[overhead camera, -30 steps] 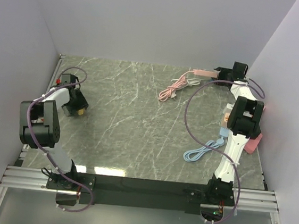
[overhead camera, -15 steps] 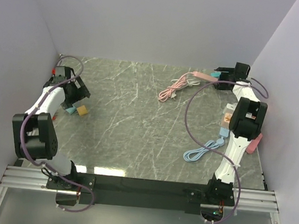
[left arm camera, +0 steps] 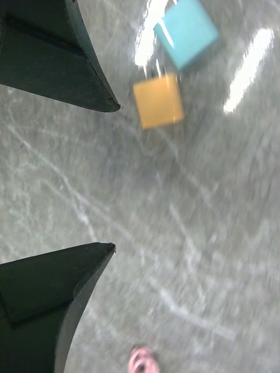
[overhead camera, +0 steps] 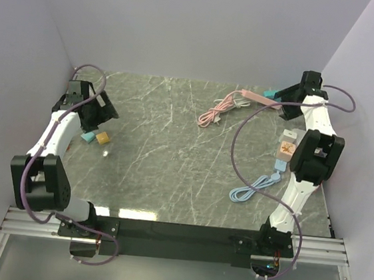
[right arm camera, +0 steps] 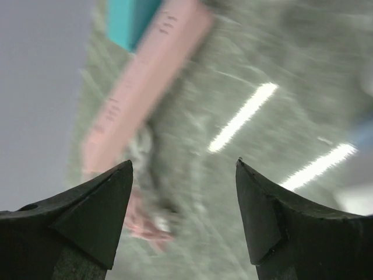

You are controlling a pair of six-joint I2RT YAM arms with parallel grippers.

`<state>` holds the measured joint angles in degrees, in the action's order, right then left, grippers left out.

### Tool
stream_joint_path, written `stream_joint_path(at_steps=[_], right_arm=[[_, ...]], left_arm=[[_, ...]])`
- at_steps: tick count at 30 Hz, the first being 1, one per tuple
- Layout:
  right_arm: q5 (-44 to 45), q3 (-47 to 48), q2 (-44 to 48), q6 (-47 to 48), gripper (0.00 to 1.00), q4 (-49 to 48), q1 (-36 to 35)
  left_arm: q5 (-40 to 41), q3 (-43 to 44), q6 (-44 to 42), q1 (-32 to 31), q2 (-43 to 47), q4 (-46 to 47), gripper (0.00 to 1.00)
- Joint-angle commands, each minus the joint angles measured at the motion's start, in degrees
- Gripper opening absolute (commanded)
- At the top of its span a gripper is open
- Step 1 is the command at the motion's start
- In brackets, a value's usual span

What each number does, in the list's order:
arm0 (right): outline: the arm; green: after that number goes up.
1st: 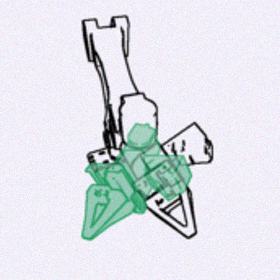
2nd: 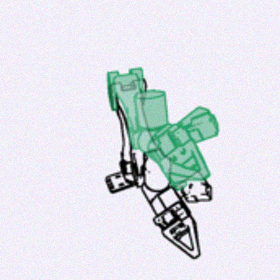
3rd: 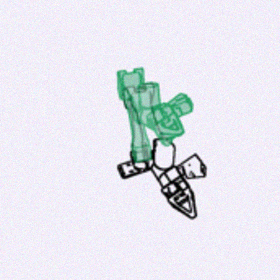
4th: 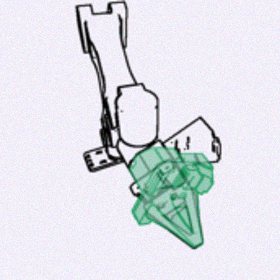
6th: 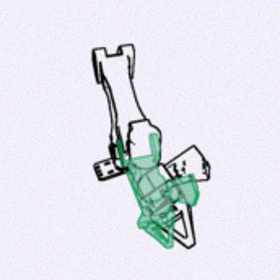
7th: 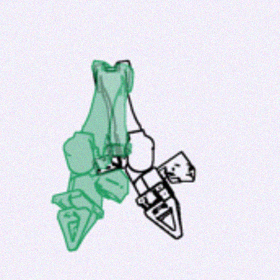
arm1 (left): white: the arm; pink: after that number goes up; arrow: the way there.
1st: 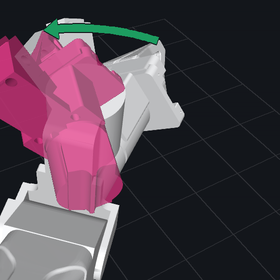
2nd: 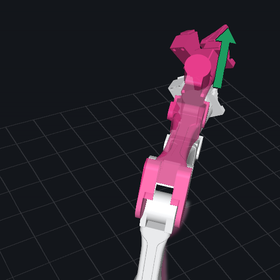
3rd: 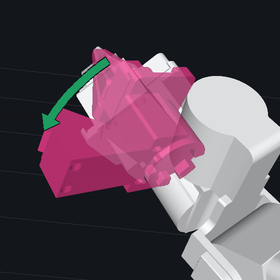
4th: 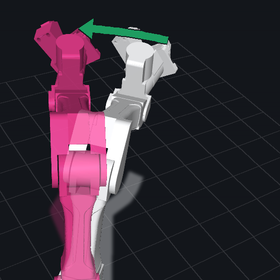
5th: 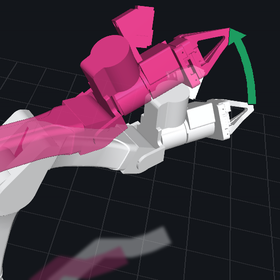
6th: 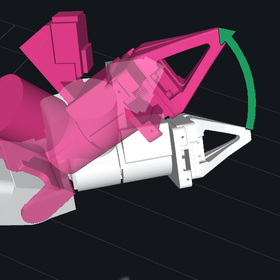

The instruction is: Pull the plug off the socket

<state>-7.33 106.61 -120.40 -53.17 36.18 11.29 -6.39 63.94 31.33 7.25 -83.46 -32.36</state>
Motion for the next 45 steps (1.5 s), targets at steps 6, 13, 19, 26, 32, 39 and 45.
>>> stream_joint_path(at_steps=[6, 13, 19, 26, 32, 39, 45], right_arm=[[26.04, -20.09, 23.35, 17.64, 0.89, 14.1, -1.71], [27.02, -29.08, 23.19, 24.42, 0.92, 13.57, -0.92], [27.02, -27.07, 17.58, 25.04, 0.94, 11.81, -0.65], [26.32, -28.48, 12.04, 25.48, 0.91, 4.78, -0.65], [20.34, -29.88, 12.81, 26.79, 0.69, -0.41, -4.51], [15.16, -33.04, 15.1, 24.79, 0.47, -0.15, -19.89], [3.33, -39.45, 19.58, 20.66, 0.45, -2.17, -28.49]], left_arm=[[-6.7, -0.13, 0.84, -5.92, 5.06, 1.25, 0.99], [-6.79, -0.84, 1.01, -9.35, 3.74, 2.39, 0.99], [-7.23, -2.42, 1.54, -10.15, 4.36, 2.92, 0.99], [-7.05, -4.09, 1.89, -10.23, 5.85, 2.91, 0.99], [-6.44, -5.32, 1.54, -10.23, 6.2, 2.39, 0.99], [-5.47, -6.2, 1.01, -10.23, 7.43, 1.42, 0.99], [-5.56, -6.37, 0.31, -10.23, 8.05, 0.45, 0.99]])
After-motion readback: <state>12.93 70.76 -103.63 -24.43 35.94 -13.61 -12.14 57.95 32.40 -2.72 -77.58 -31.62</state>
